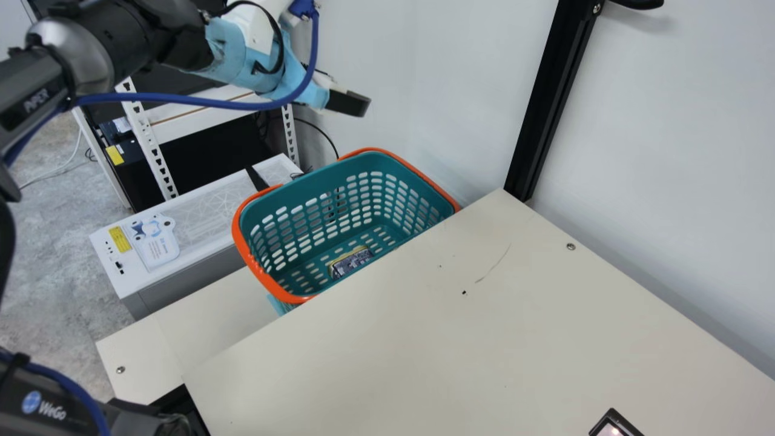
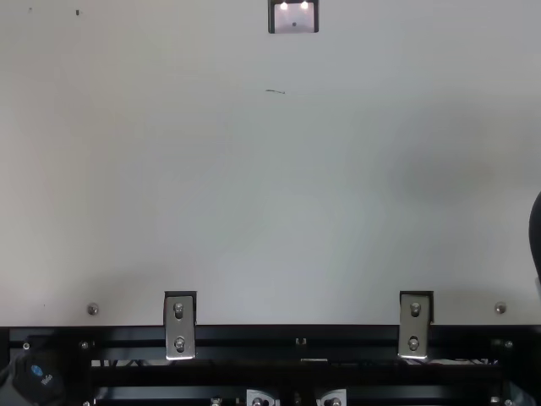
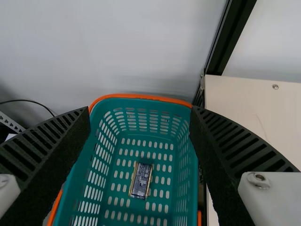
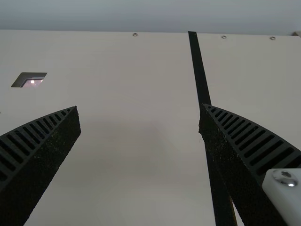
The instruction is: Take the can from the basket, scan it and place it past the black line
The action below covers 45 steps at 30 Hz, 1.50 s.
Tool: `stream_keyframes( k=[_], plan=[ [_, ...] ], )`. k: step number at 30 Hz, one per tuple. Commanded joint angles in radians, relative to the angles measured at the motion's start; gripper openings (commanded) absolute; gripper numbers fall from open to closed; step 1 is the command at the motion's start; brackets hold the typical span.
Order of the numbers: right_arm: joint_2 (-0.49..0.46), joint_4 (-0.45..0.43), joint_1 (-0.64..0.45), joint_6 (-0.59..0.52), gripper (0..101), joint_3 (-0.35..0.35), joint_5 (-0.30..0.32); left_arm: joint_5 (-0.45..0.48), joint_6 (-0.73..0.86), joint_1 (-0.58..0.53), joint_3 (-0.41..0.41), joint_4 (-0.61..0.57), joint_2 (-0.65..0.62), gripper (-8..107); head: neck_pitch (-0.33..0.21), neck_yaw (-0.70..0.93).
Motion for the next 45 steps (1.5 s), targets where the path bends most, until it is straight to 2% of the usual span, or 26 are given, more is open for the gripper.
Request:
stream_keyframes(
  k=[1, 20, 37, 45],
  plan=[
    [0.000, 0.000, 0.000, 0.000, 101, 0.000, 0.000, -0.009, 0.011, -0.004, 0.007, -0.001, 0.009, 90, -0.037, 0.042],
    [0.000, 0.000, 0.000, 0.000, 101, 0.000, 0.000, -0.057, 0.158, -0.002, 0.046, -0.036, 0.116, 90, -0.037, 0.042],
    [0.000, 0.000, 0.000, 0.000, 101, 0.000, 0.000, -0.081, 0.304, -0.001, 0.032, -0.064, 0.228, 90, -0.037, 0.042],
    [0.000, 0.000, 0.000, 0.000, 101, 0.000, 0.000, -0.092, 0.319, -0.009, 0.054, -0.020, 0.270, 90, -0.037, 0.042]
  ],
)
